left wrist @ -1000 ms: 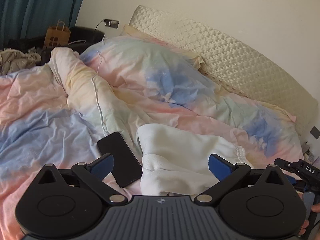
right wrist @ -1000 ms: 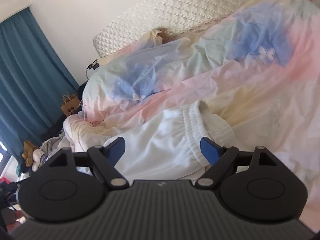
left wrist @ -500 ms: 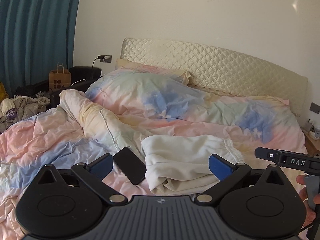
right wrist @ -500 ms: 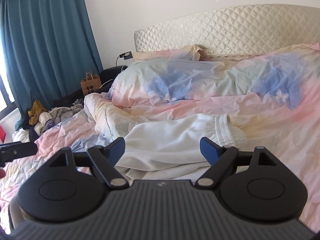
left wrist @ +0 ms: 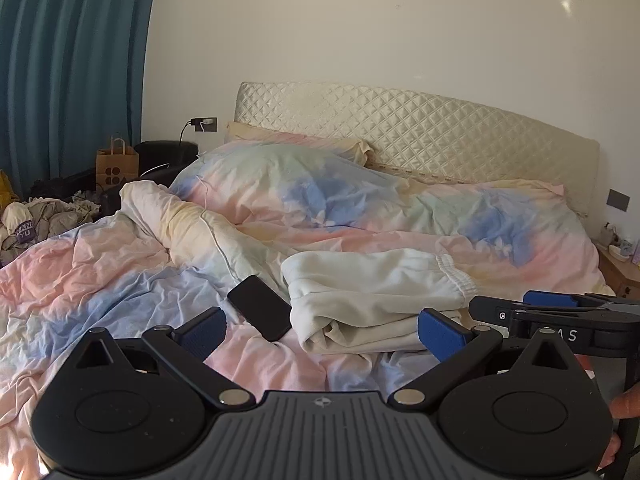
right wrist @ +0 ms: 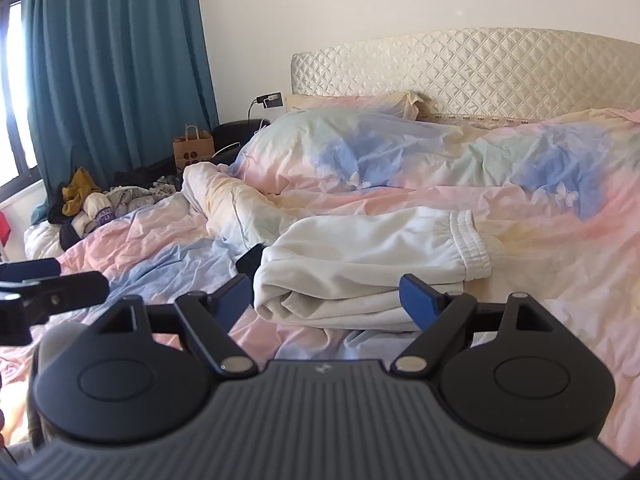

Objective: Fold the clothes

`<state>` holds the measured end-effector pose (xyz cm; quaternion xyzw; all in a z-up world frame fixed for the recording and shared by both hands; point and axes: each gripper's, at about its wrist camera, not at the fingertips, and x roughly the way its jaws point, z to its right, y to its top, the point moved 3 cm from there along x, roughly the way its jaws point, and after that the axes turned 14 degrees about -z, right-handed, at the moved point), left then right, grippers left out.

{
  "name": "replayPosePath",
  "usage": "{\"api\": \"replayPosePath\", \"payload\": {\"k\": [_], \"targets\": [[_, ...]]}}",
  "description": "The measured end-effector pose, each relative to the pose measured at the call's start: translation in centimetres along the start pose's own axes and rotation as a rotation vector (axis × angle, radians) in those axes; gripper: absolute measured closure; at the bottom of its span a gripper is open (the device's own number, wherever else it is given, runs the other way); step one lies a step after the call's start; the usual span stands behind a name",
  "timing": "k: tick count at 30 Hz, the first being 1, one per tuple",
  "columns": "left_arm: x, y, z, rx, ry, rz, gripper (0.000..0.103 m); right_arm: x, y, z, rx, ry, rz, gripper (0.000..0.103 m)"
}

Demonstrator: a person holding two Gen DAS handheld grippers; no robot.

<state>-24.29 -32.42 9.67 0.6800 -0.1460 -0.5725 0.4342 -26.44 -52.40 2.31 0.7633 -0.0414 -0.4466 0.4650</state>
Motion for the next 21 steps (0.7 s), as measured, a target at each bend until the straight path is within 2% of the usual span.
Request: {"api": "replayPosePath", "payload": {"k": [9,21], "targets": [[0.6,-0.5,-1.8,-0.039,0.014,-0.021,0.0,-0.1,-1.0,-2.1,-0.025,-0.024,0.008,0.019],[0.7,-0.6,-1.9,-0.06,0.024,-0.034,0.0,-0.1,-1.3,-1.9,-0.019,-0.058,-0.005,0.02]]}}
